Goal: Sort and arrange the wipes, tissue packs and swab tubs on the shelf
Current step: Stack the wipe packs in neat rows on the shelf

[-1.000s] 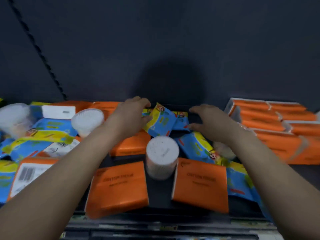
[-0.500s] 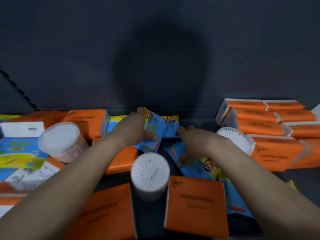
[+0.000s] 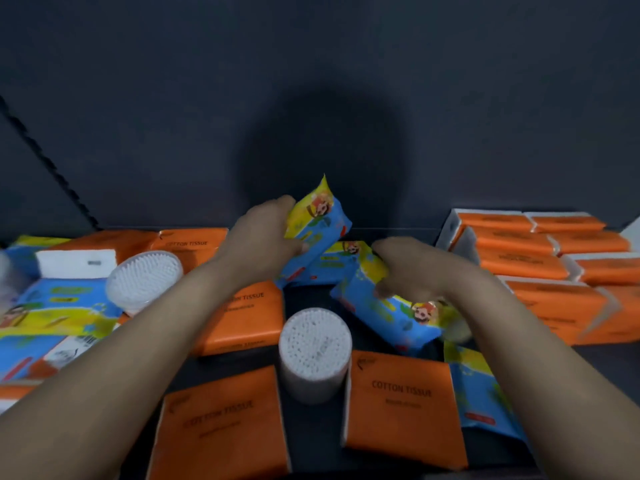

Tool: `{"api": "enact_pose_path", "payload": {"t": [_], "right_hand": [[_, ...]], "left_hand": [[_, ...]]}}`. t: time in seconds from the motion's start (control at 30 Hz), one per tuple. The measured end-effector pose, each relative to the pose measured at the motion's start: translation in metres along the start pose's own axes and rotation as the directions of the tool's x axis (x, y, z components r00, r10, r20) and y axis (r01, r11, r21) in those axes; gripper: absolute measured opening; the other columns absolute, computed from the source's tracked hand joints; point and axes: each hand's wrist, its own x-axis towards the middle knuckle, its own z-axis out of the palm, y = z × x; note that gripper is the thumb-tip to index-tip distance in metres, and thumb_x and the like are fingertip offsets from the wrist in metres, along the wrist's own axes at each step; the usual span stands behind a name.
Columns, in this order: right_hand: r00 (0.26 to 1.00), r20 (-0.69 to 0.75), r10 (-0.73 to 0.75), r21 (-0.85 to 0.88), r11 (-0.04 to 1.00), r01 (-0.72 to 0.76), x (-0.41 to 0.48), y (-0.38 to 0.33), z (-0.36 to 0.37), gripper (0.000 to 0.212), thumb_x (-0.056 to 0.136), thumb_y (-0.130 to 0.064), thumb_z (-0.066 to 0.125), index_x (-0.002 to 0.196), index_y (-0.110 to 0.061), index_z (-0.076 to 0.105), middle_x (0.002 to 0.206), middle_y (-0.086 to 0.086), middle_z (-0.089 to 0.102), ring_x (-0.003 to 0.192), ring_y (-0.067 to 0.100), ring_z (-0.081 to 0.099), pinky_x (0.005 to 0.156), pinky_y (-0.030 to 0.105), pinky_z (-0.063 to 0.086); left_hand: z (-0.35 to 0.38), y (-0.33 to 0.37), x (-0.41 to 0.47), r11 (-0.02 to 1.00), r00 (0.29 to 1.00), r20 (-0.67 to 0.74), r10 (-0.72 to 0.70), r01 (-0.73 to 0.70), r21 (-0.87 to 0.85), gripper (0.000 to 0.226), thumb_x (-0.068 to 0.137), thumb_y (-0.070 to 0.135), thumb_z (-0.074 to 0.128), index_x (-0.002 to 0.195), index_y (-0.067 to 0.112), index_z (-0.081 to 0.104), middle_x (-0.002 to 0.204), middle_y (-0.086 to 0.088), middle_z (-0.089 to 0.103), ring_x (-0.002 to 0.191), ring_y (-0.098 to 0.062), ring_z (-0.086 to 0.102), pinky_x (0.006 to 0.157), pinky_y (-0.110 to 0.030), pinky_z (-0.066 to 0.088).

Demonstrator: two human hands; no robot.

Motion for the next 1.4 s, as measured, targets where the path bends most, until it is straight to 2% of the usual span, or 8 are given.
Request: {"api": "enact_pose_path", "payload": {"t": [0.1,0.2,0.4,0.57,0.63,0.73,0.93,1.4], "right_hand": [[0.980,-0.192,-0.053,0.016,0.998,0.058,0.005,-0.008,-0.019,0.012,0.082,-0.012,0.058,0.088,-0.009,0.048,0.100,0.010,0.053,0.096,0.029,0.055,0.066,0.026,0.032],[0.930,-0.347,-0.124,0.069,0.985,0.157,0.012,-0.028,-0.033,0.015,0.086,-0.010,0.054,0.094,-0.011,0.041,0.104,0.014,0.051,0.097,0.031,0.052,0.070,0.027,0.034],[0.817,-0.525,-0.239,0.109,0.933,0.343,0.017,-0.095,-0.047,0.021,0.084,-0.016,0.060,0.094,-0.008,0.044,0.085,0.014,0.056,0.077,0.034,0.053,0.066,0.038,0.044],[0.757,-0.547,-0.357,0.088,0.875,0.477,0.010,-0.171,-0.047,0.029,0.082,-0.020,0.063,0.105,-0.012,0.046,0.091,0.015,0.060,0.084,0.035,0.055,0.075,0.044,0.048],[0.721,-0.565,-0.402,0.079,0.843,0.532,0.005,-0.206,-0.045,0.033,0.082,-0.018,0.063,0.109,-0.015,0.044,0.095,0.013,0.061,0.086,0.033,0.056,0.076,0.042,0.047],[0.663,-0.593,-0.457,0.055,0.798,0.600,-0.003,-0.266,-0.037,0.030,0.080,-0.016,0.061,0.105,-0.016,0.044,0.092,0.011,0.062,0.084,0.033,0.056,0.073,0.040,0.046],[0.611,-0.585,-0.534,0.039,0.734,0.678,-0.021,-0.393,-0.014,0.029,0.078,-0.018,0.062,0.101,-0.024,0.045,0.080,0.011,0.059,0.076,0.035,0.055,0.071,0.044,0.049],[0.613,-0.523,-0.592,-0.021,0.728,0.685,0.015,-0.575,0.003,0.041,0.086,-0.016,0.058,0.125,-0.026,0.048,0.092,0.009,0.059,0.083,0.031,0.055,0.074,0.039,0.049]], "left_hand": [[-0.024,-0.004,-0.015,0.998,0.992,-0.120,-0.047,0.043,-0.037,0.030,0.075,0.023,0.073,0.083,0.012,0.046,0.078,-0.001,0.051,0.074,-0.022,0.049,0.063,-0.033,0.035],[-0.049,-0.014,-0.035,0.990,0.965,-0.230,-0.125,0.105,-0.095,0.028,0.075,0.023,0.073,0.088,0.011,0.052,0.079,-0.002,0.058,0.077,-0.024,0.055,0.069,-0.038,0.046],[-0.096,-0.049,-0.095,0.978,0.881,-0.430,-0.197,0.209,-0.022,0.031,0.071,0.022,0.077,0.076,0.012,0.048,0.059,0.004,0.043,0.061,-0.021,0.041,0.057,-0.034,0.035],[-0.132,-0.092,-0.160,0.958,0.828,-0.508,-0.239,0.285,0.014,0.037,0.069,0.021,0.078,0.067,0.014,0.041,0.055,0.002,0.040,0.053,-0.009,0.040,0.050,-0.029,0.028],[-0.147,-0.112,-0.189,0.951,0.811,-0.527,-0.252,0.309,0.020,0.030,0.070,0.022,0.077,0.072,0.012,0.048,0.058,-0.002,0.045,0.057,-0.016,0.046,0.054,-0.027,0.035],[-0.171,-0.144,-0.234,0.935,0.793,-0.541,-0.279,0.354,0.038,0.026,0.072,0.024,0.074,0.085,0.012,0.056,0.062,-0.003,0.049,0.066,-0.029,0.049,0.061,-0.041,0.042],[-0.229,-0.216,-0.319,0.910,0.781,-0.531,-0.329,0.413,0.043,0.024,0.073,0.022,0.075,0.088,0.013,0.058,0.068,-0.006,0.054,0.067,-0.027,0.052,0.063,-0.040,0.044],[-0.319,-0.356,-0.406,0.882,0.730,-0.544,-0.414,0.468,-0.044,0.020,0.075,0.022,0.075,0.090,0.020,0.062,0.073,-0.004,0.059,0.070,-0.026,0.053,0.067,-0.039,0.045]]}}
